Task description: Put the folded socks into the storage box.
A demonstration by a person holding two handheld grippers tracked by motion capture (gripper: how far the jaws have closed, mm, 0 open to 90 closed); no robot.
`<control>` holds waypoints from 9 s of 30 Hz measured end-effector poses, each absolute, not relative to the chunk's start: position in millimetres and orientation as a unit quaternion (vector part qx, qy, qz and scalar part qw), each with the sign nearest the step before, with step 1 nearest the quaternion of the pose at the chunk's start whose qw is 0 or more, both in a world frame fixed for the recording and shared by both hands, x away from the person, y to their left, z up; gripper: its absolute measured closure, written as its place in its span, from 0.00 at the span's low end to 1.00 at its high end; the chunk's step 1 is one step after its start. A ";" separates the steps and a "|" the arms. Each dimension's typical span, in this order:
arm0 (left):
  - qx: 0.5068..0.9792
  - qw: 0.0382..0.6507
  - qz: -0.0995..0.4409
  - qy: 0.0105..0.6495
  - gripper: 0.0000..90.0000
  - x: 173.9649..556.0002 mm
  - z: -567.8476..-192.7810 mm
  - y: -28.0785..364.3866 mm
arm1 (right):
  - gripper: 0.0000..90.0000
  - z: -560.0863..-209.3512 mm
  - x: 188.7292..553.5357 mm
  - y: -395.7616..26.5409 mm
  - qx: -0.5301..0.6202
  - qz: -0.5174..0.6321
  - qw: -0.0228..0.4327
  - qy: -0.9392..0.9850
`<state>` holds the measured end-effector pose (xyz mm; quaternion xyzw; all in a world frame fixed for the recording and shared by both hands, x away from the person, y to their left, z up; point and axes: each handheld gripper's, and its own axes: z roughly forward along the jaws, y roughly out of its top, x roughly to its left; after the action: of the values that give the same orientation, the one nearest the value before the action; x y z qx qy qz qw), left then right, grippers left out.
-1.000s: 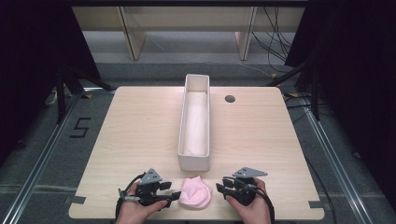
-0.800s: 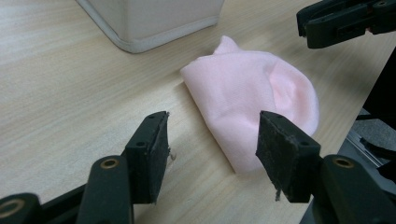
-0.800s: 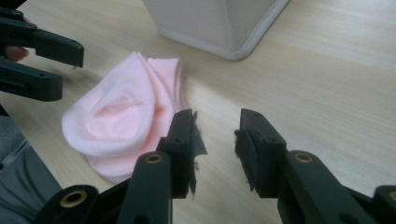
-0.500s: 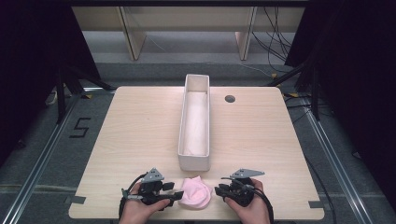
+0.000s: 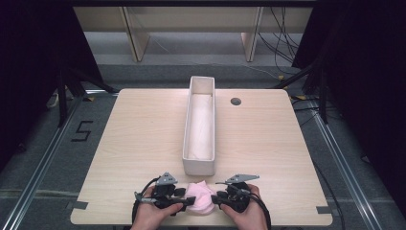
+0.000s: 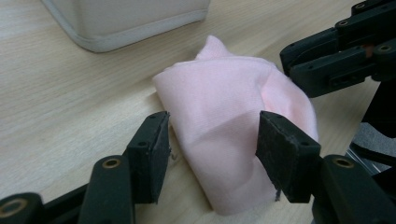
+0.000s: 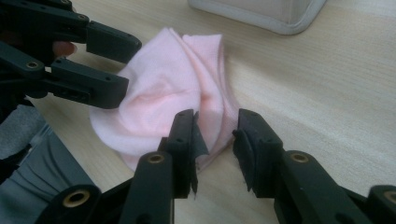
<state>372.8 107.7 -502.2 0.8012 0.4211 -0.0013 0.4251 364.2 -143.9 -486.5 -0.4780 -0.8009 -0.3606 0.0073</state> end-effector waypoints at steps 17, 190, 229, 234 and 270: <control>0.816 0.406 0.045 0.410 0.72 373.0 -503.6 98.6 | 0.79 -490.3 362.9 -136.1 -0.472 -0.331 -0.018 -0.817; 0.877 0.387 0.193 0.209 0.94 493.4 -350.4 82.0 | 0.71 -483.2 365.8 -199.6 -0.471 -0.418 -0.166 -0.759; 0.923 0.331 0.135 0.145 0.94 492.6 -384.9 67.5 | 0.71 -485.2 365.6 -198.7 -0.467 -0.410 -0.171 -0.764; 0.920 0.335 0.139 0.150 0.94 497.6 -385.0 69.0 | 0.71 -485.3 365.3 -198.5 -0.470 -0.414 -0.165 -0.762; 0.934 0.327 0.065 0.128 0.93 489.2 -391.8 70.4 | 0.70 -485.7 363.7 -196.6 -0.484 -0.409 -0.151 -0.759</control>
<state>489.2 70.4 -391.8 0.9340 0.1281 0.0650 0.3271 363.7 -196.6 -485.7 -0.4843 -0.7585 -0.4090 -0.1513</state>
